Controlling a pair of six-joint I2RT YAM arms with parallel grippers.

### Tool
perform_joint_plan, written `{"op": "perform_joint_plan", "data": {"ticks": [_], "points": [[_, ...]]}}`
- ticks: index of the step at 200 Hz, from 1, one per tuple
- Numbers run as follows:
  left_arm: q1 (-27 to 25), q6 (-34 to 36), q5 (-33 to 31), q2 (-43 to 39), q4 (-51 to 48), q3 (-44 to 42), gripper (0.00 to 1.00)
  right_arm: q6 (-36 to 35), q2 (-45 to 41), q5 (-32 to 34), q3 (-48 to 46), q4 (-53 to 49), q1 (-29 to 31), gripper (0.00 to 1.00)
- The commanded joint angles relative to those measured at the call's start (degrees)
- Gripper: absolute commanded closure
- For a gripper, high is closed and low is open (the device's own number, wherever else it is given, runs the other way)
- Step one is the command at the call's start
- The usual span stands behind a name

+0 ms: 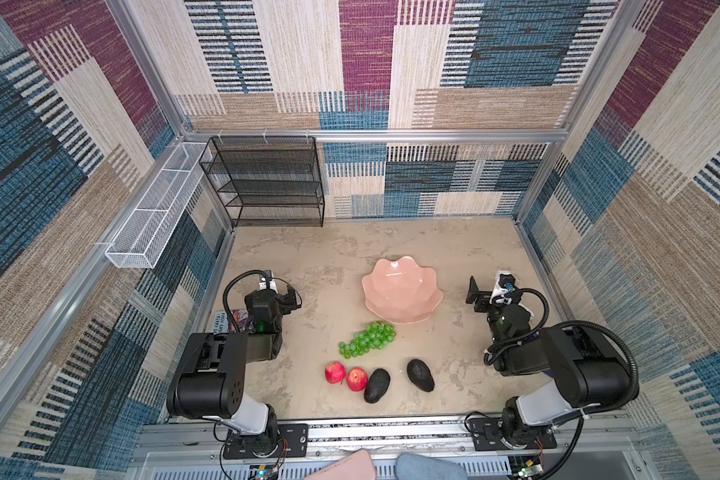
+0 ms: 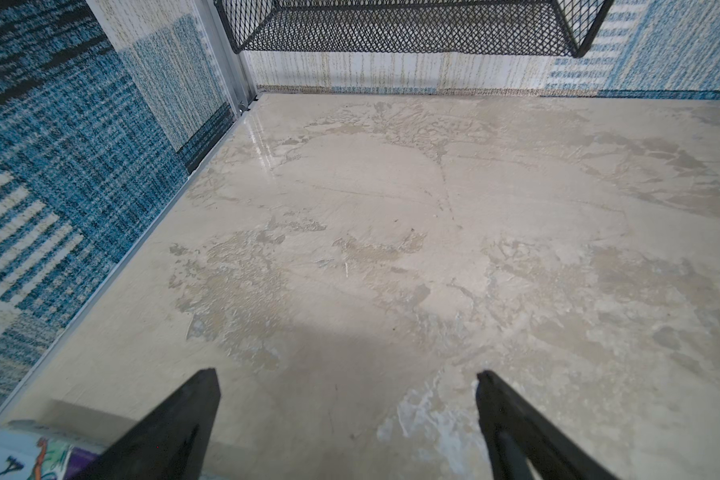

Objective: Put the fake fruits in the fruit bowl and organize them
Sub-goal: 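Raise both arms from rest and move grippers toward the fruit, then grasp the dark avocado farthest from the apples with the right gripper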

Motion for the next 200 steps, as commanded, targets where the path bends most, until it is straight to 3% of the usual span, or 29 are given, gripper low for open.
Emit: {"op": "perform_joint_plan", "data": {"ticks": [1,20,32,54,66,83,104,117,148,176,200], "points": [[0.2,-0.4,1.0,0.0,1.2,0.3,0.01,0.6,-0.1,-0.5,0.2,0.4,-0.1,0.00],[0.2,-0.4,1.1,-0.1,1.6,0.1,0.02,0.6,-1.2,0.3,0.2,0.4,-0.2,0.00],[0.2,-0.6,0.6,-0.9,1.4,0.0,0.03,1.0,-4.8,2.0,2.9,-6.4,-0.1,0.00],[-0.1,0.4,1.4,-6.8,-3.4,0.2,0.04,7.9,-12.4,6.6,18.6,-40.7,-0.1,0.00],[-0.1,-0.9,-0.3,-13.3,-14.3,3.1,0.05,12.6,-15.3,0.6,23.7,-48.6,-0.1,0.00],[0.0,-12.4,-3.9,-21.2,-27.7,7.6,0.01,22.4,-18.8,-5.1,25.2,-52.4,-0.1,0.00],[0.0,-23.8,1.7,-27.6,-31.8,8.6,0.01,21.1,-21.9,-18.4,22.3,-52.1,-0.1,0.00],[0.0,-28.5,5.3,-30.5,-36.4,10.2,0.01,21.0,-24.1,-22.8,21.2,-55.8,0.6,0.01],[0.0,-29.9,13.0,-34.5,-49.1,15.2,0.06,16.9,-32.3,-16.2,19.5,-72.4,11.2,0.02],[0.0,-29.4,16.3,-36.7,-58.5,17.7,0.07,21.8,-40.2,-14.8,15.4,-82.0,17.8,0.03],[0.1,-30.6,17.9,-39.1,-60.1,18.4,0.07,24.8,-44.7,-13.1,13.6,-88.0,22.7,0.05]]}}
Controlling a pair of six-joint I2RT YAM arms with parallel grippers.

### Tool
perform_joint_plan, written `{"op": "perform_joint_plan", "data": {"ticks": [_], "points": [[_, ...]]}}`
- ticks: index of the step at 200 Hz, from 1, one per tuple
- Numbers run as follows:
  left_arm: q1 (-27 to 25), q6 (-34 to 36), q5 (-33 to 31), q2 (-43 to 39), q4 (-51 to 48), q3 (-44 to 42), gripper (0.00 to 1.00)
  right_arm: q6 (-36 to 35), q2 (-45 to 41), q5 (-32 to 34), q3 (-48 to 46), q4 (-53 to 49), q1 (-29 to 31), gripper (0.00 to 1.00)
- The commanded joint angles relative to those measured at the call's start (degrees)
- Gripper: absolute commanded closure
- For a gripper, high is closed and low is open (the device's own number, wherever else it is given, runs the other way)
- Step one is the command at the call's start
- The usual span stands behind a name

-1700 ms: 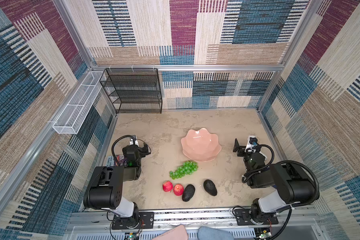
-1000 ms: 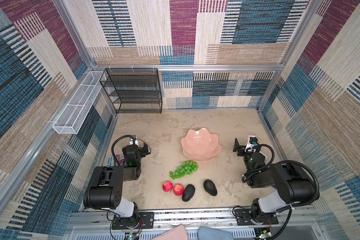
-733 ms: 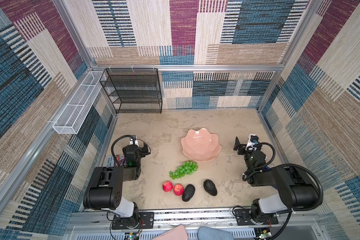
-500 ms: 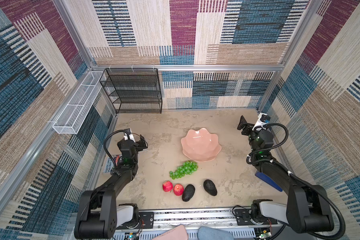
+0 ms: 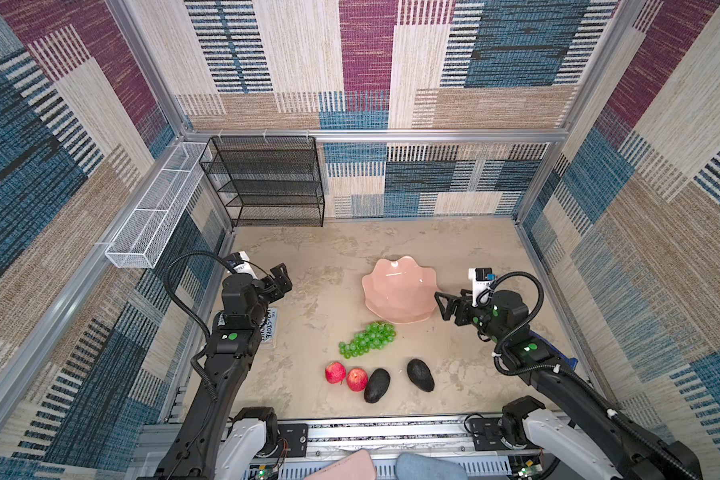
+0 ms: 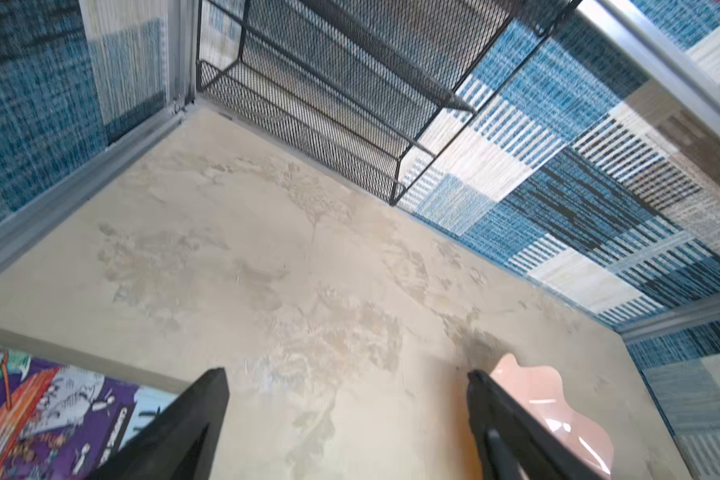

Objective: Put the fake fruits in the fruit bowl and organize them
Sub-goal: 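Grasp the dark avocado farthest from the apples with the right gripper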

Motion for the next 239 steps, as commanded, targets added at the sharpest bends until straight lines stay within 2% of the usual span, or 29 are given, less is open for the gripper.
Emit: {"op": "perform_joint_plan", "data": {"ticks": [1,38,64,95,166,186,205,239], "points": [[0.0,-2.9,3.8,-1.8,-6.3,1.1,0.07,4.4,-3.5,2.3,-1.3,-10.1,3.9,0.05],[0.1,-1.2,6.3,-3.3,-9.7,3.2,0.07,9.1,-4.4,3.7,-0.5,-14.2,12.4,0.06],[0.1,0.7,4.9,-4.2,-12.3,3.4,0.08,10.8,-0.4,10.2,-0.2,-14.9,20.7,0.06],[0.2,1.1,3.8,-6.0,-12.4,2.6,0.07,13.7,3.2,14.2,0.0,-15.1,28.3,0.05],[0.2,0.8,3.6,-6.2,-11.4,1.8,0.06,19.8,8.2,16.4,-1.4,-13.9,38.6,0.05],[0.2,0.3,4.0,-6.3,-10.7,1.0,0.06,21.5,10.8,19.0,-1.4,-13.7,41.0,0.05],[0.2,-0.3,4.0,-6.8,-10.3,0.0,0.06,22.9,13.3,20.2,-1.2,-13.3,41.1,0.11],[0.3,-0.2,3.7,-7.3,-11.0,-0.1,0.06,24.7,15.6,22.3,-1.1,-12.6,41.2,0.29]]}}
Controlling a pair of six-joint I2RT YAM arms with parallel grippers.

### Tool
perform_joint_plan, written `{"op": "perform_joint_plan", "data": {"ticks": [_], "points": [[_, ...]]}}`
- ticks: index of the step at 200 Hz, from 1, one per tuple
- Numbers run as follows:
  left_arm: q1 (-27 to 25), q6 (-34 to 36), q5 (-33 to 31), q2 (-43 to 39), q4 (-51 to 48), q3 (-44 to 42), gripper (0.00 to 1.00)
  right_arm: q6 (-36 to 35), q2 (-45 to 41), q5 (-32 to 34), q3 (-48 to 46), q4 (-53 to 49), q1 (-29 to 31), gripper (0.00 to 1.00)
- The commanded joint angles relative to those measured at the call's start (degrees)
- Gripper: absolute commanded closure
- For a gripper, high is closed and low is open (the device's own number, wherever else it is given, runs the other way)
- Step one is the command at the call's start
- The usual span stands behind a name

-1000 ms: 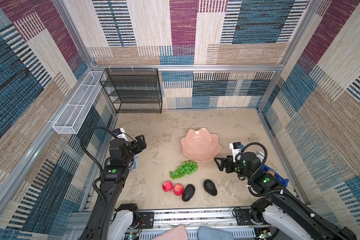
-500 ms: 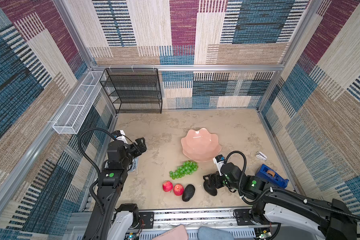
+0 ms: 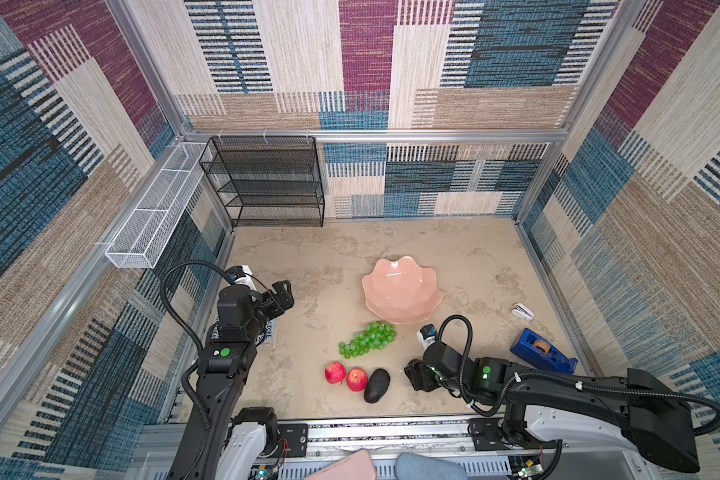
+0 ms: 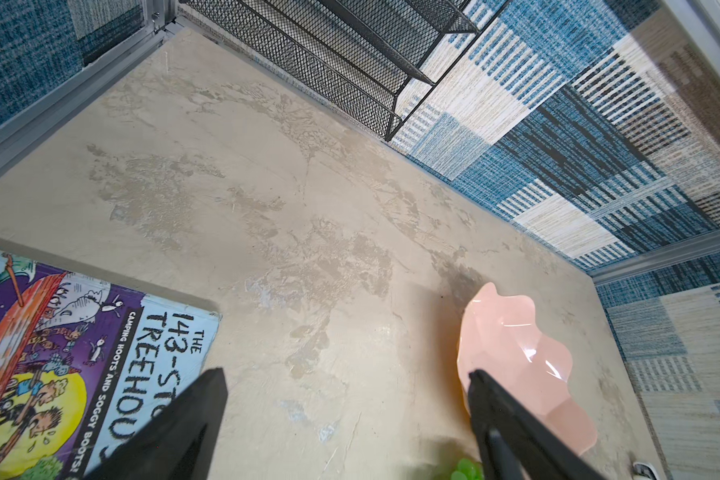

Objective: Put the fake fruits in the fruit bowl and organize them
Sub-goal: 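Grasp the dark avocado farthest from the apples with the right gripper, then release the avocado into the pink bowl while the left gripper nears the apples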

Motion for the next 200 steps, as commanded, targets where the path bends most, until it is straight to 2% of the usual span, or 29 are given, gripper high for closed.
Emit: {"op": "perform_joint_plan", "data": {"ticks": [1,30,53,84,107,127,148,200], "points": [[0.1,0.2,-1.0,-0.4,0.8,0.0,0.06,2.7,0.8,3.1,0.0,2.2,0.1,0.29],[0.2,-0.5,-1.1,-1.0,1.8,-1.3,0.06,3.5,0.8,3.3,0.5,1.8,0.0,0.43],[0.2,-0.3,-1.4,-1.0,0.9,-0.8,0.06,4.3,-3.0,6.0,2.8,-1.7,0.0,0.50],[0.1,-0.9,-0.3,-1.0,1.4,-1.3,0.06,1.3,-8.3,12.5,8.9,-5.8,-0.9,0.52],[0.2,-1.1,-0.2,-1.1,-0.2,-1.0,0.06,-4.6,-7.3,10.8,13.6,-4.4,-7.2,0.52],[0.1,-1.8,0.9,-1.3,0.2,-1.6,0.06,-11.8,-3.4,7.0,16.1,1.5,-14.2,0.52],[0.2,-2.3,3.3,-1.4,-0.6,-1.6,0.07,-17.4,4.7,2.0,20.2,7.2,-20.5,0.52],[0.1,-0.4,8.7,-1.4,-7.3,0.3,0.09,-25.0,24.9,-6.4,31.6,14.0,-26.4,0.52]]}}
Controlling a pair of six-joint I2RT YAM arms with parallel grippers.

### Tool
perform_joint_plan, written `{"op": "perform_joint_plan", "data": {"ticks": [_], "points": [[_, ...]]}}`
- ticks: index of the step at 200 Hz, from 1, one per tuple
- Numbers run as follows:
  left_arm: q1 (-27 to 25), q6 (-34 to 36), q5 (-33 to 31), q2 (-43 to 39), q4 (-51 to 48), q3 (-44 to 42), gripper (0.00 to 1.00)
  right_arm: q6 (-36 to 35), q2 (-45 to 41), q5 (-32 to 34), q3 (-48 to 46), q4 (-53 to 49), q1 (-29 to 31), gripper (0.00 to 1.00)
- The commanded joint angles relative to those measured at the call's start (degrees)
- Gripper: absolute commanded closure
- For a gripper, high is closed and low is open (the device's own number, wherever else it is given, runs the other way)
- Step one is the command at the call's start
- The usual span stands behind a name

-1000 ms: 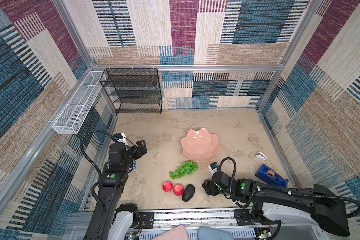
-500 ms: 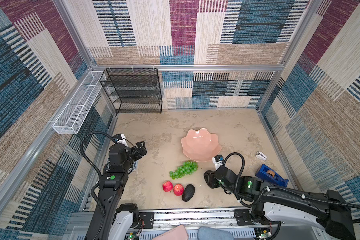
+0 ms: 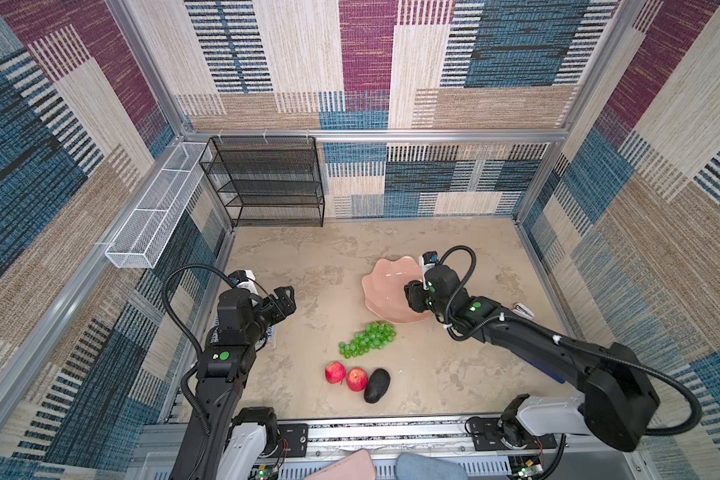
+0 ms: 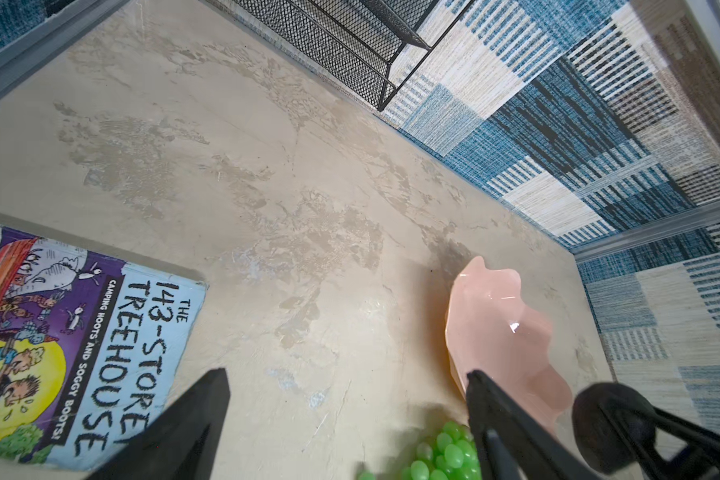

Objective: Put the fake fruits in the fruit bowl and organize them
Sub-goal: 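Release the avocado into the pink bowl while the left gripper nears the apples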

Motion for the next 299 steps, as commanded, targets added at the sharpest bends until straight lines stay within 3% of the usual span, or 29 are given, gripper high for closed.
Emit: {"op": "perform_joint_plan", "data": {"ticks": [1,74,102,128,168,194,237,299], "points": [[0.0,0.9,4.0,-0.1,-3.5,0.7,0.09,-4.9,5.9,-5.8,3.4,6.2,-1.5,0.52],[-0.6,1.7,11.1,2.0,-11.9,0.0,0.17,-5.5,23.1,-11.0,9.7,9.9,-3.6,0.51],[-2.3,0.8,12.6,1.8,-13.2,-2.1,0.18,-5.3,27.3,-11.6,11.7,9.9,-3.7,0.46],[-6.3,-1.3,11.5,0.3,-13.2,-4.6,0.19,-4.9,28.0,-11.6,12.7,9.8,-3.7,0.36],[-17.9,-5.7,6.6,0.8,-13.4,-7.2,0.20,-4.4,20.4,-8.9,12.3,9.9,-3.9,0.13],[-22.7,-7.9,5.4,1.4,-13.9,-9.3,0.20,-3.1,12.6,-7.0,9.6,10.7,-3.8,0.00],[-28.1,-8.3,1.7,2.6,-14.0,-10.5,0.20,-0.5,-0.3,-5.4,-0.5,14.2,-3.9,0.00],[-33.1,-8.9,-2.0,8.3,-11.5,-10.8,0.16,0.8,-10.3,-3.7,-7.7,12.7,-3.9,0.00]]}}
